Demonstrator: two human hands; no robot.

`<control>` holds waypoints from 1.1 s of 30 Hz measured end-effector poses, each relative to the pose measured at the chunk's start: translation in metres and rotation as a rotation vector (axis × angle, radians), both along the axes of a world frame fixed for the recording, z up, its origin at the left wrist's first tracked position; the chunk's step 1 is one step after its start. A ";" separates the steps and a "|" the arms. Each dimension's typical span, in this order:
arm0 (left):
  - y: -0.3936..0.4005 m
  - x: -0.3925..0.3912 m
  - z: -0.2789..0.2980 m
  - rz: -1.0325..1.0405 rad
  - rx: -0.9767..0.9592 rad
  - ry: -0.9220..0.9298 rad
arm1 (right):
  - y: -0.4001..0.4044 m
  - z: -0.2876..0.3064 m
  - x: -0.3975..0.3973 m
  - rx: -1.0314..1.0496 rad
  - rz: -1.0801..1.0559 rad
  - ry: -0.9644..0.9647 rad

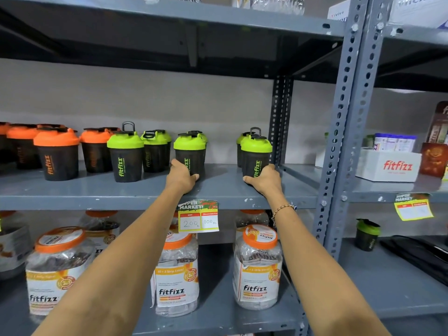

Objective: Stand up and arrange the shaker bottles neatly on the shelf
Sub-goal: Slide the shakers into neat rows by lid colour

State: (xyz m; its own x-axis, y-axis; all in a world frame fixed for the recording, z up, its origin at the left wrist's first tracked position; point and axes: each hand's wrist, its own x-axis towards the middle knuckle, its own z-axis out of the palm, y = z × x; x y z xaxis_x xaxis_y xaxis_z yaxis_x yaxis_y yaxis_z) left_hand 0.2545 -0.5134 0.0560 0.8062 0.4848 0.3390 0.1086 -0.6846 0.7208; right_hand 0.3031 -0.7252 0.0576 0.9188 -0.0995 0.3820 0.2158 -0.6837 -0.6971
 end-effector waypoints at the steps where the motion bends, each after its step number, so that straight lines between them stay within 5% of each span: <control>1: 0.000 0.000 0.001 -0.001 -0.004 0.006 | 0.000 0.000 0.000 -0.002 -0.006 -0.005; 21: 0.003 -0.010 0.005 0.006 0.066 0.070 | -0.001 0.004 -0.010 0.002 0.013 0.018; 24: 0.009 -0.014 0.002 0.034 0.110 0.067 | 0.006 -0.002 -0.025 0.098 -0.105 -0.153; 28: 0.028 -0.032 -0.007 0.119 0.165 -0.102 | 0.044 -0.016 -0.056 0.147 -0.068 -0.559; 33: 0.101 -0.076 -0.006 0.191 0.129 -0.392 | 0.128 -0.008 -0.085 0.124 0.293 -0.541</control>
